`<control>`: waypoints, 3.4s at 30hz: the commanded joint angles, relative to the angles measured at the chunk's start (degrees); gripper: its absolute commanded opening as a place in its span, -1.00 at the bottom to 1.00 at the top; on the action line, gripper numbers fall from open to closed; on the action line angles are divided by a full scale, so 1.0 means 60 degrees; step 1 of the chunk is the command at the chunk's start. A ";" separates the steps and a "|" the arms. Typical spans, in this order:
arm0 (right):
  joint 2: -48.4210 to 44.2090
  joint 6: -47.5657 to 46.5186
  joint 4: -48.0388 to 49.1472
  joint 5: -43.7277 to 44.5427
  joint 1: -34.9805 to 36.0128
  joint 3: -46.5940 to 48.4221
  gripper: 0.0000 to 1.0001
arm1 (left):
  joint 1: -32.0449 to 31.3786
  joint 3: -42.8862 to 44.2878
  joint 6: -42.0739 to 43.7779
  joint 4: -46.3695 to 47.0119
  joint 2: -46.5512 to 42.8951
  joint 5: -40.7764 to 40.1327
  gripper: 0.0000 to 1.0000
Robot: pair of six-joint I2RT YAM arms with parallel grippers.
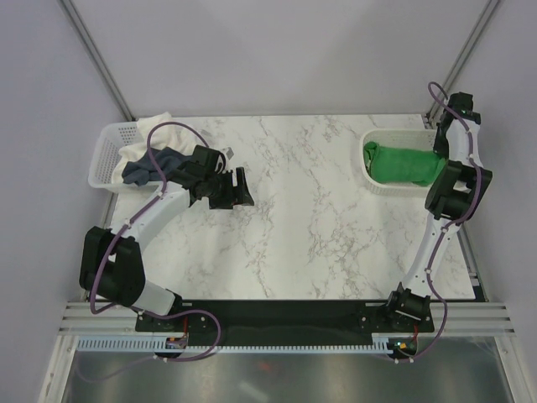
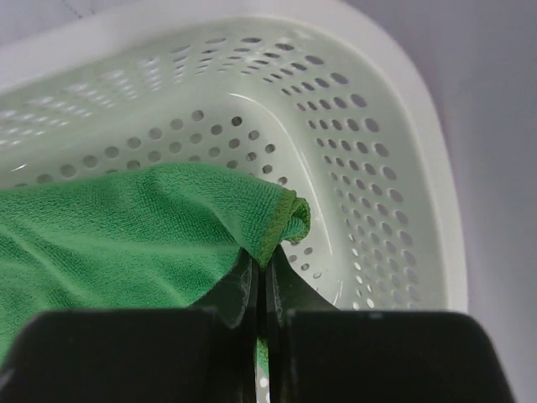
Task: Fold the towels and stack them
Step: Neatly place the folded towel into the bin, then grab crumpled towel
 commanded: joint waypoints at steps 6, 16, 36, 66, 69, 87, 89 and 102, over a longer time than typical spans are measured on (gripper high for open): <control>0.0154 -0.0254 0.0484 0.0528 -0.0196 0.0779 -1.00 | 0.0009 0.0291 0.0302 0.0120 0.0084 0.0285 0.63; 0.0198 -0.0240 0.0968 0.0382 -0.0255 0.0618 -0.37 | 0.0009 0.0320 0.0302 0.0120 0.0157 0.0226 0.63; -0.2557 0.2439 0.3221 -0.1960 0.1547 -0.3231 -0.52 | 0.0009 0.0057 0.0346 0.0340 -0.0751 0.0329 0.64; -0.2101 0.4668 0.5773 -0.3954 0.2237 -0.4582 -0.66 | -0.0006 0.0290 -0.0035 0.0370 -0.0985 -0.0023 0.63; -0.2979 0.4434 0.5495 -0.3867 0.2177 -0.4889 -0.47 | -0.0006 0.0684 -0.0122 0.0297 -0.1044 -0.0198 0.63; -0.9132 0.5925 0.6166 -0.6209 0.3334 -0.9883 0.96 | 0.4032 0.6912 -0.0123 -0.1899 0.1532 -0.4388 0.59; -0.9381 0.6015 0.6519 -0.6502 0.3422 -1.0235 0.94 | 0.4431 0.6723 -0.0326 -0.2047 0.1709 -0.4476 0.54; -0.9002 0.5664 0.6608 -0.7060 0.4096 -1.0002 0.90 | 0.4916 0.3557 0.0083 -0.1637 0.1518 -0.6556 0.59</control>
